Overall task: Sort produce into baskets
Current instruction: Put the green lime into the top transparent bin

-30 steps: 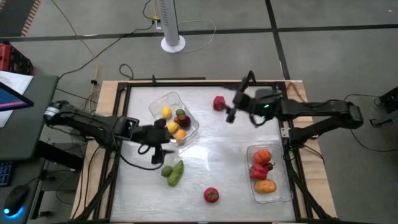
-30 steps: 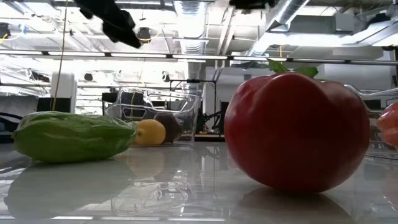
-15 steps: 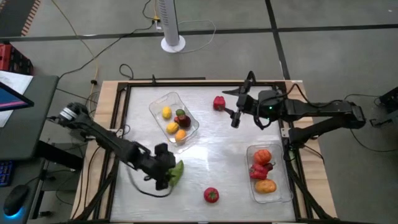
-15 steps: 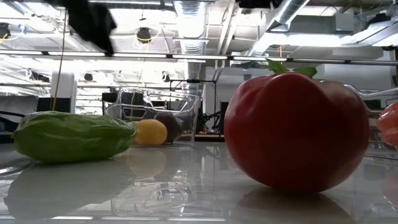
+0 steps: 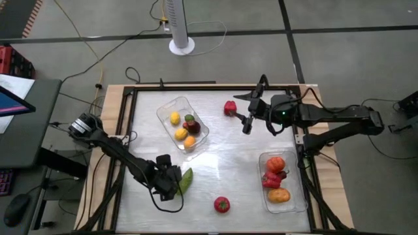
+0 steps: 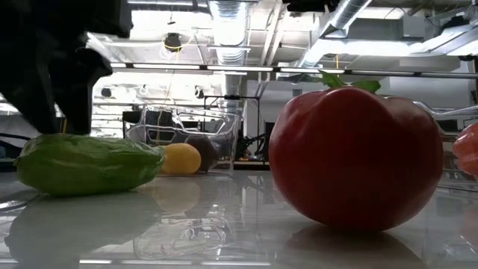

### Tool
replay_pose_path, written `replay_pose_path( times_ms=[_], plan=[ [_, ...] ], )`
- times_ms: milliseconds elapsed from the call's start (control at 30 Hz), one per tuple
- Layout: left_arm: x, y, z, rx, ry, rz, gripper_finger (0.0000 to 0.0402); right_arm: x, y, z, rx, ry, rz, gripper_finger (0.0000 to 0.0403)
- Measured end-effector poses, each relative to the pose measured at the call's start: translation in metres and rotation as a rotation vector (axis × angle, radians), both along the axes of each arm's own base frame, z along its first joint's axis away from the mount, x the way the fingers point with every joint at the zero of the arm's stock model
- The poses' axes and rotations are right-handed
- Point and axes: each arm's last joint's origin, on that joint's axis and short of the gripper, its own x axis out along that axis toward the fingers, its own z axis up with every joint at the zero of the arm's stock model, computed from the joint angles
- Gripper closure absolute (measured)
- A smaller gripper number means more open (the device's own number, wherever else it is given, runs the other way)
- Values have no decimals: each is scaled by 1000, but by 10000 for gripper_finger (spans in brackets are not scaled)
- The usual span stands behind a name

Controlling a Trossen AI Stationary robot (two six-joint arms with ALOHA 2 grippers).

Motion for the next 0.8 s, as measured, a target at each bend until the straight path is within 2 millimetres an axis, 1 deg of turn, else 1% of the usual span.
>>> replay_pose_path(
  times_ms=[133,267,400,533,667,800],
  plan=[
    [-2,2,-10,13,-32,17,131,0,0,0,0,5,-1,103],
    [-4,4,-17,19,-39,17,131,0,0,-1,0,9,-2,103],
    [-8,6,-30,-9,-49,13,131,0,0,-1,-1,13,-3,103],
    [-12,9,-37,15,-43,18,135,0,0,-1,-2,13,-3,103],
    [-14,11,-40,33,-38,21,159,0,0,-1,-2,13,-3,103],
    [-14,10,-38,35,-36,13,201,0,0,-1,-2,13,-2,103]
  ],
)
